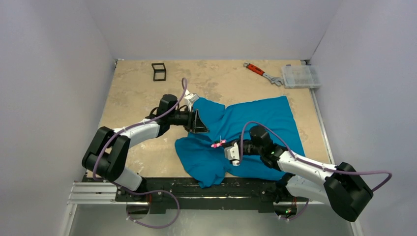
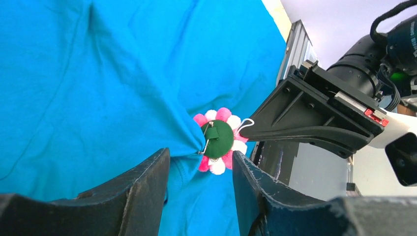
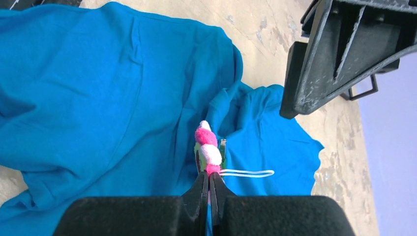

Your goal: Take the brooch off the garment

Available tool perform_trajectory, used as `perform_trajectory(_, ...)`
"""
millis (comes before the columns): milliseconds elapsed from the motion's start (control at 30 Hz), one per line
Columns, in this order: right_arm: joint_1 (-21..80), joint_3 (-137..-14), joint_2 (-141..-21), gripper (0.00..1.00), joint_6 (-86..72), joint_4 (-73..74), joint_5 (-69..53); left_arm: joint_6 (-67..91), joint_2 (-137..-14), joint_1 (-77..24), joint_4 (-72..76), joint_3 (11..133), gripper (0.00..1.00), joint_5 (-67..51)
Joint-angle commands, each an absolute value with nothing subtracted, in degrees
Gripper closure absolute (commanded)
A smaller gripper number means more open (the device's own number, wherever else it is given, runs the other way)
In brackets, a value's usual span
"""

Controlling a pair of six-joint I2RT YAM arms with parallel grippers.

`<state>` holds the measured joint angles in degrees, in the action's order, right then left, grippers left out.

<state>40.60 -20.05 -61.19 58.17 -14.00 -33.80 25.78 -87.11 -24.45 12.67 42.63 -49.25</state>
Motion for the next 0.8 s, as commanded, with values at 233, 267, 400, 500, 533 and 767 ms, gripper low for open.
perform_trajectory(233,41.3,-20.4,-62.4,1.0,64.9,-21.9,-35.6,20.7,-92.3,-27.8,11.9,46.3,0.7,-53.8)
perform_trajectory(267,41.3,-20.5,-62.6,1.0,64.9,-21.9,-35.7,20.9,-92.9,-28.0,11.5,46.8,0.7,-54.1)
perform_trajectory(400,41.3,-20.7,-62.8,1.0,65.0,-21.8,-35.9,23.4,-95.3,-28.5,12.4,47.5,0.68,-53.6)
perform_trajectory(500,41.5,-20.9,-62.7,1.0,64.7,-21.4,-35.5,24.4,-97.0,-29.2,11.6,48.7,0.67,-53.8)
perform_trajectory(533,41.4,-20.9,-62.6,1.0,64.6,-21.2,-35.4,24.5,-97.5,-29.5,11.2,49.1,0.67,-53.9)
perform_trajectory(767,41.6,-20.7,-62.1,1.0,64.2,-21.1,-34.8,26.4,-99.9,-30.2,10.5,49.9,0.66,-54.0)
